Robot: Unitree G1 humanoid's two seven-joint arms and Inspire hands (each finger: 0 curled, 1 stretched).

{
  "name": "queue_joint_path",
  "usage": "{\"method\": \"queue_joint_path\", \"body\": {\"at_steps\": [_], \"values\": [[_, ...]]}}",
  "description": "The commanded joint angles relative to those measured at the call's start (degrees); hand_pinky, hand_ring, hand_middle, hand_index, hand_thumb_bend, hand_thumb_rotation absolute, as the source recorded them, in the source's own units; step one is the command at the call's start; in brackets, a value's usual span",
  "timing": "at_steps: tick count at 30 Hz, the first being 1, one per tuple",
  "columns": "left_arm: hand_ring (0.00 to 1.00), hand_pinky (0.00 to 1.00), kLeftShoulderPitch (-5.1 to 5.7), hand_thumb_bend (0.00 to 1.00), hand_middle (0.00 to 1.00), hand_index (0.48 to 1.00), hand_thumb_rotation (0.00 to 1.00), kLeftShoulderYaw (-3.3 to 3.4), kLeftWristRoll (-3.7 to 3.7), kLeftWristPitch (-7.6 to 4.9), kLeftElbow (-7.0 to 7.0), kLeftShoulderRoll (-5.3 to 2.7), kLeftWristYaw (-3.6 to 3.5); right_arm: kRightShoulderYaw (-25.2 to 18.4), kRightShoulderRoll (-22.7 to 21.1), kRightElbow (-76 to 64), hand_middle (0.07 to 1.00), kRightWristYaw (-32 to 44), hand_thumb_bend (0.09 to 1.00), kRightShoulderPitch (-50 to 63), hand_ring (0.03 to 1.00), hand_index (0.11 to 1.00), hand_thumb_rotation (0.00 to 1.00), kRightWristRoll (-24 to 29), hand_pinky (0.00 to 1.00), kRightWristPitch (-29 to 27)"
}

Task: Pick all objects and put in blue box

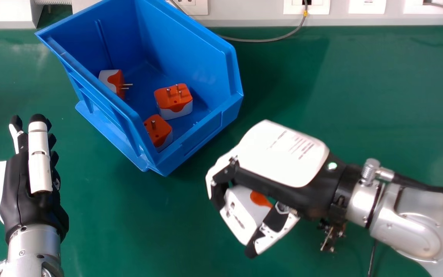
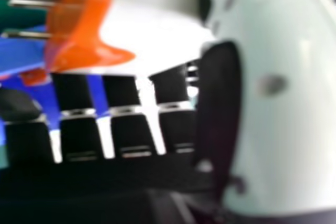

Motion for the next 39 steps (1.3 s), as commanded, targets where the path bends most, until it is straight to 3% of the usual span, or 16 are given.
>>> {"method": "queue_joint_path", "body": {"at_steps": [1,8,15,22,30,33,39], "values": [[0.98,1.00,-0.60,0.29,0.97,0.980,0.94,0.23,0.07,-0.30,-0.72,0.58,-0.04,-1.76,0.53,-0.46,0.215,-1.63,0.487,-0.63,0.134,0.471,0.15,1.65,0.08,-0.97],[0.98,1.00,-0.70,0.29,0.97,0.980,0.93,0.26,0.06,-0.71,-0.26,0.75,-0.20,-2.83,4.06,-0.12,0.184,-3.98,0.486,-3.19,0.110,0.470,0.15,0.34,0.06,1.59],[0.97,1.00,-1.02,0.29,0.97,0.980,0.93,0.35,0.21,-0.91,0.32,0.97,-0.12,-1.24,10.78,2.92,0.153,-5.21,0.488,-10.07,0.088,0.469,0.15,-1.53,0.04,6.24],[0.97,1.00,-0.67,0.28,0.97,0.979,0.92,-0.09,0.78,-1.54,0.68,0.86,-0.16,2.00,17.50,14.34,0.160,-11.18,0.488,-21.25,0.089,0.469,0.15,-5.97,0.05,6.80],[0.97,1.00,-0.76,0.29,0.97,0.978,0.92,-0.09,0.95,-1.63,1.41,1.08,-0.42,5.31,20.99,29.69,0.181,-18.10,0.489,-34.69,0.106,0.469,0.15,-10.87,0.06,6.77],[0.97,1.00,-0.41,0.30,0.96,0.977,0.92,-0.21,0.92,-1.23,0.72,1.03,-0.41,7.15,22.46,36.57,0.190,-20.44,0.489,-40.50,0.111,0.469,0.15,-13.58,0.07,8.31],[0.97,1.00,-0.23,0.30,0.96,0.977,0.92,0.48,0.53,-1.16,1.12,1.25,-0.61,10.69,26.17,51.59,0.238,-25.57,0.489,-50.15,0.146,0.470,0.15,-16.59,0.10,11.08]]}}
